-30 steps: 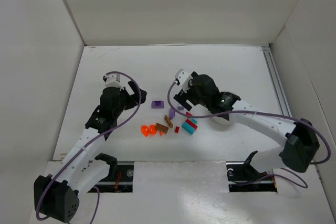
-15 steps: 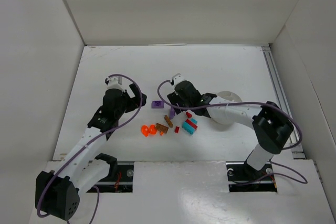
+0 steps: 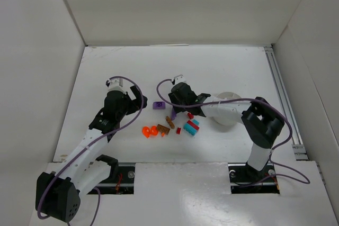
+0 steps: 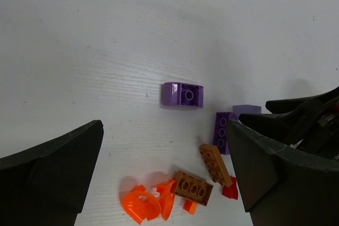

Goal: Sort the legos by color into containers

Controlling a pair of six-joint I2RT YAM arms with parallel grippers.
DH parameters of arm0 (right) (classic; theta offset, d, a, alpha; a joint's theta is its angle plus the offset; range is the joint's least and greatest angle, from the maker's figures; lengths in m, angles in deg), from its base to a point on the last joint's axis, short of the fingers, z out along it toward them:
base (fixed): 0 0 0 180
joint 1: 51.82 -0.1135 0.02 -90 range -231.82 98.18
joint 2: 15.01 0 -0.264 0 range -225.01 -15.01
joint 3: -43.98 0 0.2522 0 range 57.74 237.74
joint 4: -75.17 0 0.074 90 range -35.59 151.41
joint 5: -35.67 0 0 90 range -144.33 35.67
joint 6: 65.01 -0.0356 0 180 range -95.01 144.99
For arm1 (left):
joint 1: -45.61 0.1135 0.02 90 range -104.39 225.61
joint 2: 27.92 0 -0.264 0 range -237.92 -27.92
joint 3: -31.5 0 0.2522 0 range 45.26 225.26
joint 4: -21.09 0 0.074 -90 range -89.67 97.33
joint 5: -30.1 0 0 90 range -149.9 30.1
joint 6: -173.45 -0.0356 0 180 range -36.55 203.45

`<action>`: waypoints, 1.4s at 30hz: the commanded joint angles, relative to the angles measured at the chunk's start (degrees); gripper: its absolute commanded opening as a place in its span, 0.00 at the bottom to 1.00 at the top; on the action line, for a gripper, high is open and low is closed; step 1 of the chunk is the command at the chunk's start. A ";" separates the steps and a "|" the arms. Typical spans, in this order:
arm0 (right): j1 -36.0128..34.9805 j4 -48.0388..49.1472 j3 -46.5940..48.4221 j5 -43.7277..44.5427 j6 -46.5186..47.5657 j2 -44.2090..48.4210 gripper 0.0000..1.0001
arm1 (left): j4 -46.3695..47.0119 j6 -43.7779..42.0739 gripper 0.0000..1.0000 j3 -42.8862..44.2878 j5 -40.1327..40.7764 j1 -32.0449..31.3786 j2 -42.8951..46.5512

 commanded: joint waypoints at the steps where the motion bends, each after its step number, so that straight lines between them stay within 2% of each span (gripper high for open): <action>1: -0.34 1.89 1.77 3.23 -2.92 -0.45 0.64 | 1.37 0.34 1.00 -0.24 0.77 -0.20 0.44; 9: -0.34 1.36 1.77 4.82 -4.68 -2.20 0.64 | 1.37 0.34 1.00 -0.24 0.77 -0.20 -0.08; 14: -0.34 1.36 1.77 4.30 -5.30 -3.25 0.52 | 1.37 0.34 1.00 -0.24 0.77 -0.20 -0.61; 19: -0.34 1.36 1.77 3.77 -5.30 -3.26 0.36 | 1.37 0.34 1.00 -0.24 0.77 -0.20 -0.61; 20: -0.34 1.36 1.24 3.77 -5.30 -2.48 0.29 | 1.37 0.34 1.00 -0.24 0.77 -0.20 -0.61; 23: -0.34 1.88 1.24 3.24 -2.85 -0.28 0.23 | 1.37 -0.19 1.00 -0.24 0.77 -0.20 -0.61; 25: -0.34 2.58 1.24 2.63 2.24 2.71 0.16 | 1.89 -0.19 1.00 -0.24 0.25 -0.20 -1.14; 32: -0.34 2.59 -6.22 6.48 14.99 20.80 0.16 | 1.89 -0.72 1.00 0.89 0.24 -0.20 -3.69; 38: 0.19 -7.59 -11.59 11.50 16.50 35.56 0.17 | 2.94 -0.72 1.00 1.43 -2.39 -0.72 -7.54; 42: 0.72 -12.17 -12.91 12.12 17.12 40.50 0.17 | 2.95 -0.72 1.00 3.18 -1.70 -2.48 -10.79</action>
